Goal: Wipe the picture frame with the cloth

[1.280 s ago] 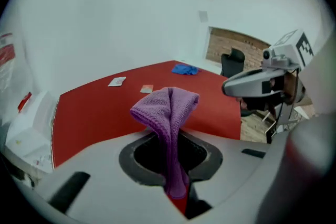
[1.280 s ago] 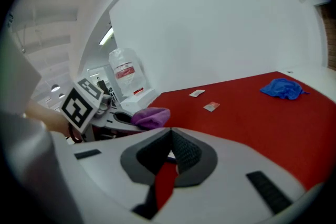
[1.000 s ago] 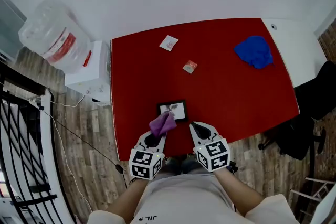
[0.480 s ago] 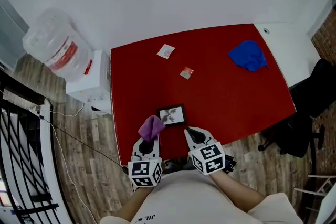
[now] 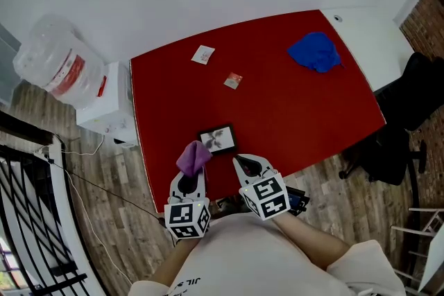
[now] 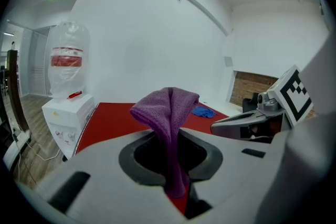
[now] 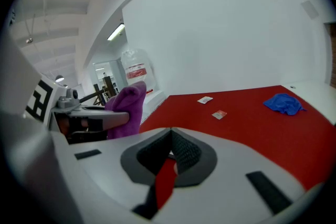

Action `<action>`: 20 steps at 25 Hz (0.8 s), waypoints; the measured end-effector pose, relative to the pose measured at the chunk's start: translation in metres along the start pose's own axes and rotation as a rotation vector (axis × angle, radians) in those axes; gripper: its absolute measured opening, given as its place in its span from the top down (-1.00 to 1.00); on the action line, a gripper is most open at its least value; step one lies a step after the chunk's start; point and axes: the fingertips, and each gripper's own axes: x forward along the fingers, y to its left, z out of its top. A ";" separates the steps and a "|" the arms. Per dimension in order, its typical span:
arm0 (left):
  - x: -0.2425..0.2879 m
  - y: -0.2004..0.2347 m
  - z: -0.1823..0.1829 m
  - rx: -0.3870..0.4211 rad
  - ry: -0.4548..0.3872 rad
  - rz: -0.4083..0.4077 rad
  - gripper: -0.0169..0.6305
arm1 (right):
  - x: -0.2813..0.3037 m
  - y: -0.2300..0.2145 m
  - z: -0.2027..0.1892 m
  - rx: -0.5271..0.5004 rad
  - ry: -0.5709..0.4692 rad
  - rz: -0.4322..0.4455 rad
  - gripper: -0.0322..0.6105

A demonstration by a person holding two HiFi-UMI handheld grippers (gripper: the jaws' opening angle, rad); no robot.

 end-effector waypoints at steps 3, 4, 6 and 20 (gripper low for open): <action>0.001 0.000 -0.002 -0.001 0.003 -0.004 0.77 | 0.000 0.000 -0.003 0.002 0.008 0.000 0.89; 0.000 0.001 -0.002 -0.003 0.003 -0.003 0.77 | 0.000 0.000 -0.004 0.004 0.010 0.000 0.89; -0.001 0.003 -0.002 -0.007 0.003 0.002 0.77 | 0.000 0.000 -0.004 0.005 0.011 0.001 0.89; -0.005 0.011 -0.008 -0.014 0.016 0.011 0.77 | 0.003 0.004 -0.004 0.003 0.014 0.008 0.89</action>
